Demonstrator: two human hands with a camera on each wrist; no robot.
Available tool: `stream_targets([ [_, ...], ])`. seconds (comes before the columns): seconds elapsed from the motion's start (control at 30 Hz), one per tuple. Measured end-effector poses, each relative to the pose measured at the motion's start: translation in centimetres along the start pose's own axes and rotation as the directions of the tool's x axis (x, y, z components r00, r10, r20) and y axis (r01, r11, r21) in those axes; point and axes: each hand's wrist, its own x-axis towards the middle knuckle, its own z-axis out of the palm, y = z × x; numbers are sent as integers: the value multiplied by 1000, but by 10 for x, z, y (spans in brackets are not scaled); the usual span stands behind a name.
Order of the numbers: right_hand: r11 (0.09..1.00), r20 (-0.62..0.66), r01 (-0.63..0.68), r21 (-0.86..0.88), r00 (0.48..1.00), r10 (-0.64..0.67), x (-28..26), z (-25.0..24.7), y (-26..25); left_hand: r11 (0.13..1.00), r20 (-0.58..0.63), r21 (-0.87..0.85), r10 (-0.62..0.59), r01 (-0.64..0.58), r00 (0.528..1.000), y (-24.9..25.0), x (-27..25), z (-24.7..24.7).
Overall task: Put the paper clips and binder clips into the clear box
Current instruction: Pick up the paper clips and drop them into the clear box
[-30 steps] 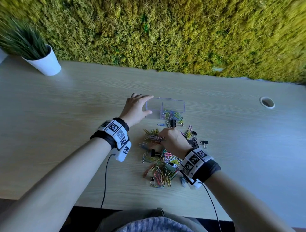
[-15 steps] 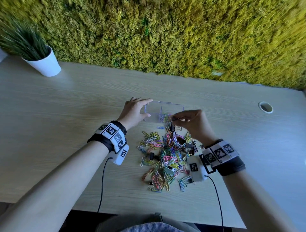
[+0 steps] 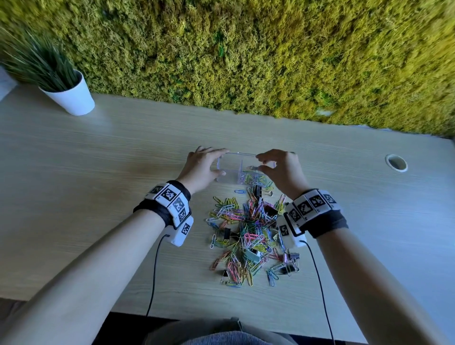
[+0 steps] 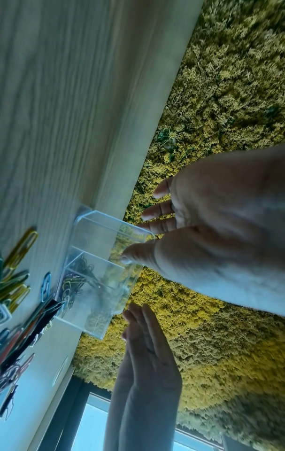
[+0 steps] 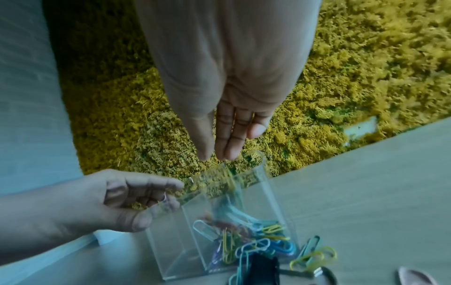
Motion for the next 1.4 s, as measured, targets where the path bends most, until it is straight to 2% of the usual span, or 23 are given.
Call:
stream_targets([
  [0.07, 998, -115, 45, 37, 993, -41, -7, -2, 4, 998, -23, 51, 21, -20, 1000, 0, -2, 0],
  [0.13, 999, -222, 2, 53, 975, 10, -15, -5, 14, 993, -114, 108, 58, -46, 992, 1, -7, 0],
  [0.2, 993, -228, -118, 26, 966, 121, -24, -6, 28, 986, -221, 124, 140, -114, 965, 6, -14, 1],
  [0.23, 983, -175, -183, -11, 968, 179, -28, -5, 36, 977, -236, 118, 199, -175, 951, 11, -17, 3],
  [0.27, 970, -86, -236, -55, 969, 231, -34, -2, 42, 964, -216, 107, 261, -243, 941, 17, -20, 6],
  [0.33, 955, 140, -271, -123, 948, 287, -44, 8, 53, 935, -73, 92, 349, -342, 934, 30, -24, 17],
  [0.43, 970, 359, -177, -165, 905, 226, -61, 22, 61, 920, 174, 99, 360, -380, 917, 42, -24, 43],
  [0.5, 979, 406, -92, -182, 900, 160, -74, 24, 64, 922, 279, 100, 334, -374, 900, 47, -24, 58],
  [0.6, 991, 438, 2, -133, 897, 57, -92, 19, 63, 909, 371, 157, 308, -386, 876, 50, -24, 71],
  [0.7, 995, 371, -48, -85, 926, 76, -101, 7, 63, 872, 372, 225, 335, -434, 866, 49, -24, 75],
  [0.83, 959, 175, -212, -186, 954, 245, -104, -8, 70, 891, 321, 237, 304, -387, 897, 43, -25, 75],
  [0.9, 936, 159, -273, -224, 937, 311, -104, -11, 72, 914, 294, 228, 264, -335, 919, 39, -26, 72],
  [0.97, 926, 212, -280, -254, 918, 336, -103, -10, 70, 936, 283, 215, 212, -278, 935, 36, -27, 69],
  [1.1, 960, 354, -165, -225, 904, 239, -102, -2, 53, 958, 291, 206, 133, -198, 947, 34, -30, 64],
  [1.2, 978, 327, -101, -181, 932, 157, -101, 1, 38, 961, 270, 204, 127, -185, 954, 35, -32, 61],
  [1.3, 970, 329, 15, -242, 942, 67, -103, 2, 19, 963, 267, 209, 114, -173, 957, 37, -35, 56],
  [1.4, 931, 416, 154, -331, 909, -3, -106, 12, 5, 977, 240, 162, 99, -140, 966, 34, -40, 50],
])
